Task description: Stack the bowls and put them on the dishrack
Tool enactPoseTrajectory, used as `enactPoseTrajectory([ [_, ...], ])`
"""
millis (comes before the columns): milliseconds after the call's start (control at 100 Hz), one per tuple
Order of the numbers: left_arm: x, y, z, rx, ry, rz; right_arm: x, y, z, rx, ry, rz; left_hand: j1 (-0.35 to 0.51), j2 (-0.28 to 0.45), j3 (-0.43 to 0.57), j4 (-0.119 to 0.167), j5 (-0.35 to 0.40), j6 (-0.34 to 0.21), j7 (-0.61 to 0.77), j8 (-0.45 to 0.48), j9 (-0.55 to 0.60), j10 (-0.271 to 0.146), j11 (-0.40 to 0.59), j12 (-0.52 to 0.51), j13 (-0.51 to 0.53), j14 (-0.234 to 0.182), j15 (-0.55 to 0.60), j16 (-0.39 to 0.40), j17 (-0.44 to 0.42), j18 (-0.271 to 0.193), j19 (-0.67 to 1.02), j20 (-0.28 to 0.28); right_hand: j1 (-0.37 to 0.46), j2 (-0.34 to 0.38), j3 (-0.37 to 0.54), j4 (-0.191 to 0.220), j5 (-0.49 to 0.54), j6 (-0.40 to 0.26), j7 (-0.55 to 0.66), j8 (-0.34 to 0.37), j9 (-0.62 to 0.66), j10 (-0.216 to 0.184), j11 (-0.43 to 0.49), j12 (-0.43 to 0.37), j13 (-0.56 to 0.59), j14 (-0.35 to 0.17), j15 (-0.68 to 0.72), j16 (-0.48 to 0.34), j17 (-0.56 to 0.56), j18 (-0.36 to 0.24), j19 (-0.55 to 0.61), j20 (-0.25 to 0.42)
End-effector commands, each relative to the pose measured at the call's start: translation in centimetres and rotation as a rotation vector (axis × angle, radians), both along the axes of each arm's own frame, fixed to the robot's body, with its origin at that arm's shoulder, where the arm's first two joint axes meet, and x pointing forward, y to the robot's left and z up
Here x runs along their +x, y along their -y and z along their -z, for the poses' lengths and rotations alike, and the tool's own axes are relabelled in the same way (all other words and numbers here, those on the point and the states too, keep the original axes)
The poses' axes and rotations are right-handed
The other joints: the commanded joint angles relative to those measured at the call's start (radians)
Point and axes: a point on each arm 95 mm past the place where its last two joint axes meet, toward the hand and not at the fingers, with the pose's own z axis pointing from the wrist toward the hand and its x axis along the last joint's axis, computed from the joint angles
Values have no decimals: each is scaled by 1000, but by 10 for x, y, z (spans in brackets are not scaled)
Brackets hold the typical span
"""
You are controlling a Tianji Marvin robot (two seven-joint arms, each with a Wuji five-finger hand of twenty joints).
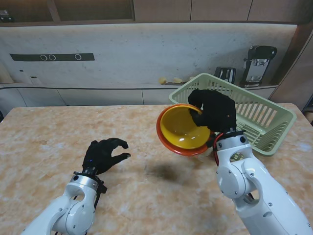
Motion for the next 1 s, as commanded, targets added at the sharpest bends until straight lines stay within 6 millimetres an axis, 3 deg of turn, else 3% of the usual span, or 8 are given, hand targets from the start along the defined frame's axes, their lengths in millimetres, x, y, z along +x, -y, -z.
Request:
enactPoseTrajectory([
  [0,-1,2,1,-2,-15,9,1,4,-18,-15,41,-1,40,19,-11,27,15,-11,16,23,19,-2,1,1,14,7,-2,2,-6,18,6,13,241,266,241,139,241,-301,329,72,32,-152,-13,18,51,-107,-51,2,25,-28,3,29],
  [520,1,5,3,-6,-25,21,13,52,-54,-137,108,115,40,18,-11,27,15,-10,16,24,19,-3,0,1,14,8,-2,2,-7,18,6,12,240,279,229,137,239,-313,328,75,28,-162,-15,18,52,-115,-67,11,22,-39,-16,53],
  [990,2,5,3,-6,-25,23,39,88,-64,-200,101,253,39,18,-11,27,15,-11,16,24,20,-1,0,1,15,8,-2,2,-7,17,6,13,242,294,213,132,225,-317,331,73,10,-170,-12,14,38,-122,-83,16,16,-51,-42,59],
])
